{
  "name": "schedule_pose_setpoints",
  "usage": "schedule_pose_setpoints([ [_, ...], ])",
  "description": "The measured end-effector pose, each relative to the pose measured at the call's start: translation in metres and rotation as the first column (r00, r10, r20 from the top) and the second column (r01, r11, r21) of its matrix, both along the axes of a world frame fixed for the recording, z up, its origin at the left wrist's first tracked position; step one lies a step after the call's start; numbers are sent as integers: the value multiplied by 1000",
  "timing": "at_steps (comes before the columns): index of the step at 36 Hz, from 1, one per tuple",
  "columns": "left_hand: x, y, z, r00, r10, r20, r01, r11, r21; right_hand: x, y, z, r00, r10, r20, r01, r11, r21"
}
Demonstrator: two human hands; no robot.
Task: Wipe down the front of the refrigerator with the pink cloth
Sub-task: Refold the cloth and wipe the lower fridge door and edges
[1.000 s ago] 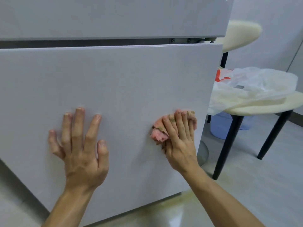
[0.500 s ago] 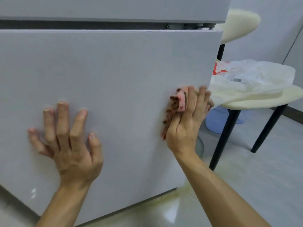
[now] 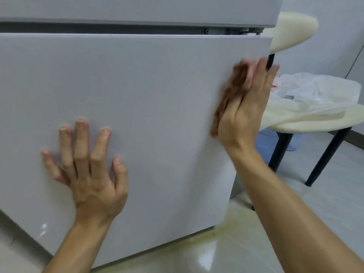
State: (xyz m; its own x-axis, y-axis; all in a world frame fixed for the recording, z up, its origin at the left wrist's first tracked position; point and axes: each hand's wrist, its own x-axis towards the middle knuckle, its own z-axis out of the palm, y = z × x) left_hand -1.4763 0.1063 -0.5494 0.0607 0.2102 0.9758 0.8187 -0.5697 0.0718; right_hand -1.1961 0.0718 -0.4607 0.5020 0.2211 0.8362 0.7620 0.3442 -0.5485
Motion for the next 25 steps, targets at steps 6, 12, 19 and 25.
schedule_pose_setpoints([
  [6,-1,-1,2,1000,0,-8,-1,1000,-21,3,8,67,981,-58,-184,75,993,87],
  [12,0,-1,2,1000,-1,9,1,1000,-25,-18,-14,-71,937,-101,-333,56,988,-141],
  [19,-1,-8,5,1000,-20,-14,19,999,-36,-26,-36,-163,920,-147,-363,-19,910,-415],
  [25,2,-20,7,999,-43,14,44,994,-102,-13,-51,-136,954,-14,-298,-89,940,-330],
])
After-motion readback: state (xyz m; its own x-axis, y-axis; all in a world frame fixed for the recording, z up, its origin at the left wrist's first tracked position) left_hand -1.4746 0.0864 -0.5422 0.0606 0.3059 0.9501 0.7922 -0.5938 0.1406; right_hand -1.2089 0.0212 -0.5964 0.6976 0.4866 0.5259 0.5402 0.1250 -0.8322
